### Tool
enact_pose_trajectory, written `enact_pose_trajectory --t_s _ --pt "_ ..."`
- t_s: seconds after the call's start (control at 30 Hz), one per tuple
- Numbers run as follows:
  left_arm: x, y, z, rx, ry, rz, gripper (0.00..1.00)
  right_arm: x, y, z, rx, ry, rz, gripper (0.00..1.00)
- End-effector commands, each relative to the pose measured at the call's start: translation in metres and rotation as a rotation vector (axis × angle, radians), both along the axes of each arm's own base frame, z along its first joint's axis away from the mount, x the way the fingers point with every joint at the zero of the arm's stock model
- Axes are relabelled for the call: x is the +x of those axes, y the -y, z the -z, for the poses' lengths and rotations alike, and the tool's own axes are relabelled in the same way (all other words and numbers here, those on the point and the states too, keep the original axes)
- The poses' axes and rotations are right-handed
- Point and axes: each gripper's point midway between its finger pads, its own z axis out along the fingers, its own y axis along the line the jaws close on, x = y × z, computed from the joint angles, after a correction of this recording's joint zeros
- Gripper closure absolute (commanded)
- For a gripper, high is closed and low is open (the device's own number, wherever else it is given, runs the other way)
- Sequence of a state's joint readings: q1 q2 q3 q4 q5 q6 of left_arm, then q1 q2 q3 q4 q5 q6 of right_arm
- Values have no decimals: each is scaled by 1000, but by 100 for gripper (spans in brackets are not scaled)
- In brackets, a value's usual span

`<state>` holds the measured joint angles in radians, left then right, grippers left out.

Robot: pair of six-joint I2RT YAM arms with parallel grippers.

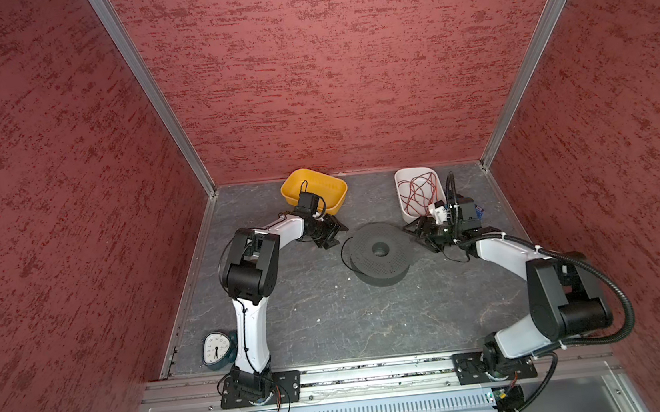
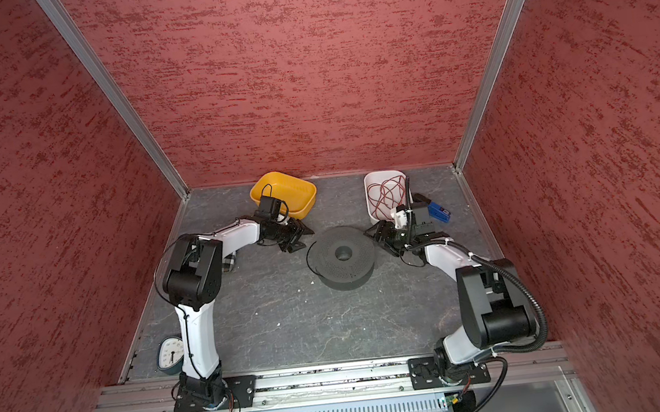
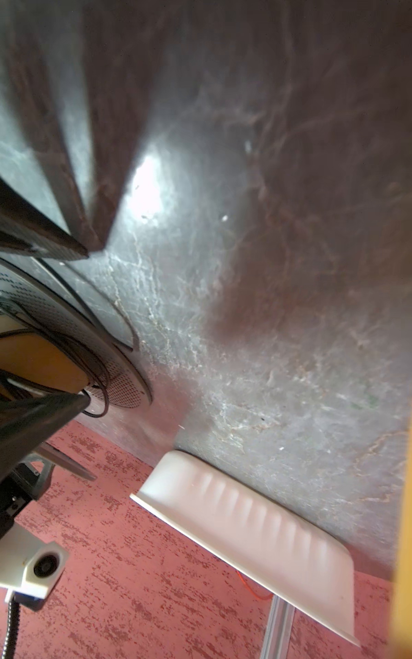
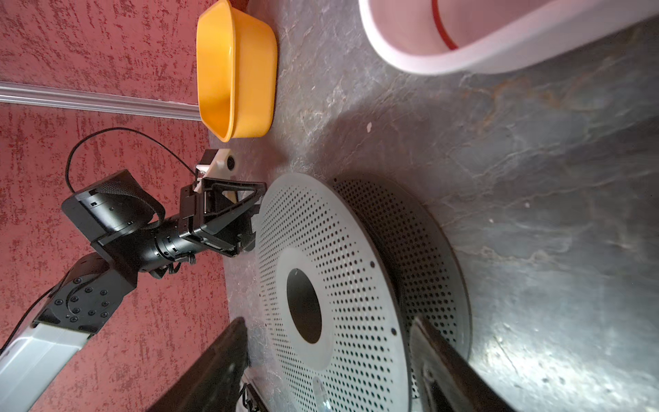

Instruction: Wrap the cables

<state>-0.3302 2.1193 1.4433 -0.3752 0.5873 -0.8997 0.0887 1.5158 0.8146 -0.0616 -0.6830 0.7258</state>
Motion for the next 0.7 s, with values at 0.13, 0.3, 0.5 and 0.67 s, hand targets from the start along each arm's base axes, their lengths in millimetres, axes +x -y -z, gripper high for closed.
enact_pose_trajectory --t_s 0.13,0.3,0.5,0.67 --pt "2 -6 -46 16 95 50 34 12 11 -28 -78 86 23 24" --pt "-1 -20 -67 71 136 65 22 15 19 -42 -144 137 39 19" --pt "-11 -47 -98 237 212 126 1 25 41 -59 -304 205 89 17" --pt "-16 -88 -117 429 321 112 0 32 67 -68 -455 266 173 16"
